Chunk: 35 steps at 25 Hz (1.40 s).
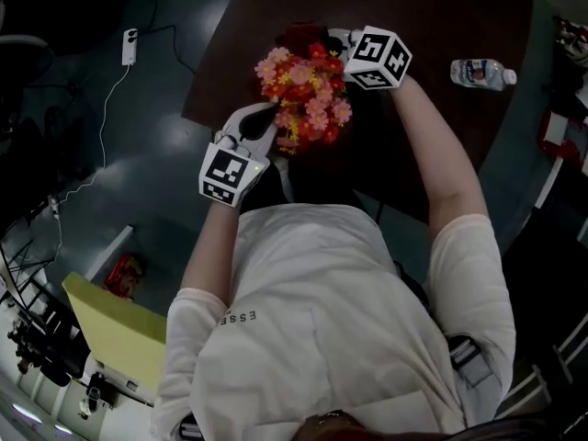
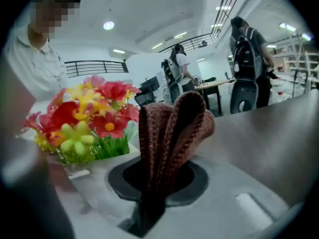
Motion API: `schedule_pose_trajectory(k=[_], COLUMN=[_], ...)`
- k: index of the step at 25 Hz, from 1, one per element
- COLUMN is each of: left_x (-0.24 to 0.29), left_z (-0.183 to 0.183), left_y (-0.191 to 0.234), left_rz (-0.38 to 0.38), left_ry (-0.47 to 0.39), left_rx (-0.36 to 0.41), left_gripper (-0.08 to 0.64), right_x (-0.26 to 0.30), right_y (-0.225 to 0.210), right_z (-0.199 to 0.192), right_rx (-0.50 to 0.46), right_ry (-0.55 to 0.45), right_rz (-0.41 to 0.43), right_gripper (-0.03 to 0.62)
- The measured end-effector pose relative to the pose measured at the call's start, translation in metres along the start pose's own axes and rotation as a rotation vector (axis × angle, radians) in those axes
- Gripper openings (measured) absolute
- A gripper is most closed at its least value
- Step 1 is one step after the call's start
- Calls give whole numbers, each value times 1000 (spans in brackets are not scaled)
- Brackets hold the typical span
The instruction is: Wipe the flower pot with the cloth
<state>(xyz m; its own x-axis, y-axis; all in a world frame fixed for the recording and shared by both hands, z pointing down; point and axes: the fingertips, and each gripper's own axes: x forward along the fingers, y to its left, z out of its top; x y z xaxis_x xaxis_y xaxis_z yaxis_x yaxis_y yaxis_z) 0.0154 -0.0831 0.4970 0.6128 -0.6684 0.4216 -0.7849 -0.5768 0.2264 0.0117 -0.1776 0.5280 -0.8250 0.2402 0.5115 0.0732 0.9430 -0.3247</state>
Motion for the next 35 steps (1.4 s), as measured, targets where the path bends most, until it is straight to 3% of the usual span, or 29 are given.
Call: schedule_pose_trajectory(k=[4,13,24,35], left_x=[0,0,0,-1], left_z=[4,6,3,1], left_y=[2,2,2,1], left_rz=[28,77,78,80], left_ry=[-8,-4,-3,-45], left_rx=[-25,-77,-85,-54], left_gripper=[12,12,12,12], right_x=[23,18,-23,-51], right_y=[8,8,17,61], right_z=[2,-7,-46,-84], right_rx=[16,175,185,141], right_ry=[43,35,36,38], right_rz=[147,241,129,-70], right_gripper=[44,44,44,44])
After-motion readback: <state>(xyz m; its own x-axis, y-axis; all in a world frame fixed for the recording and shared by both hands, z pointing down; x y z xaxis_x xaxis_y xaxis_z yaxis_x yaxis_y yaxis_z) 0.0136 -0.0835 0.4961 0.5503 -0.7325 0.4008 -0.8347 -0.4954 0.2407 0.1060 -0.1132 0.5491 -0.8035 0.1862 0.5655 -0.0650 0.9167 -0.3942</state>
